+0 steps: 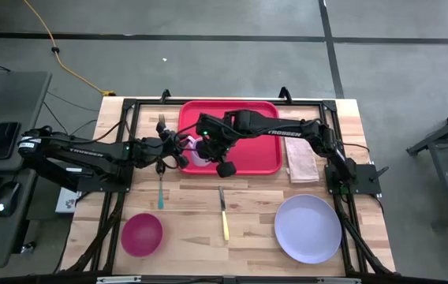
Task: Set up tray
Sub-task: Put the pink mug on the red tray
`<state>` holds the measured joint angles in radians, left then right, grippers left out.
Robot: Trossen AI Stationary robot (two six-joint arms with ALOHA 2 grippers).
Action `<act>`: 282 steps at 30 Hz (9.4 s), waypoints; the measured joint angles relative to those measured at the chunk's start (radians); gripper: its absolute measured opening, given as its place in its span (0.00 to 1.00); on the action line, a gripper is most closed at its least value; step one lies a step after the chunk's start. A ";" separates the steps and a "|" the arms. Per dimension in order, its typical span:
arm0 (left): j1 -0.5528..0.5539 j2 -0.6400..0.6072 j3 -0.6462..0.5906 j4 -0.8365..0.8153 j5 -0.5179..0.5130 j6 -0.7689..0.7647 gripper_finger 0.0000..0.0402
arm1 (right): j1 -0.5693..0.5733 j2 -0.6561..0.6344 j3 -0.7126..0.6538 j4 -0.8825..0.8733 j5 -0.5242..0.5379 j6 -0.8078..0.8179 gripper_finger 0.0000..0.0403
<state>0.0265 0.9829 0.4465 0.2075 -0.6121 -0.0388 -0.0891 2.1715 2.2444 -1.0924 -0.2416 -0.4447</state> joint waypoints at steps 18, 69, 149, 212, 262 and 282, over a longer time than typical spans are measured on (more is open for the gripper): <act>0.001 0.005 0.000 -0.061 -0.005 -0.104 0.05 | 0.001 0.002 -0.001 0.010 0.036 -0.003 0.01; 0.406 0.311 -0.001 0.283 -0.051 -0.253 0.05 | -0.144 -0.060 0.097 -0.354 0.209 0.108 0.19; 0.623 0.618 -0.046 0.735 -0.036 -0.184 0.05 | -0.613 -0.891 -1.049 0.679 -0.231 0.341 0.13; 0.621 0.788 0.080 0.579 -0.031 -0.151 0.16 | -0.618 -1.034 -1.240 0.865 -0.228 0.441 0.13; 0.621 0.787 0.080 0.604 -0.048 -0.124 0.16 | -0.618 -1.033 -1.240 0.842 -0.229 0.464 0.11; 0.621 0.787 0.079 0.567 -0.020 -0.126 0.42 | -0.618 -1.033 -1.240 0.842 -0.229 0.464 0.11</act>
<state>0.6472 1.7702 0.5259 0.7742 -0.6319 -0.1650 -0.7071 1.1381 1.0041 -0.2504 -0.4706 0.0196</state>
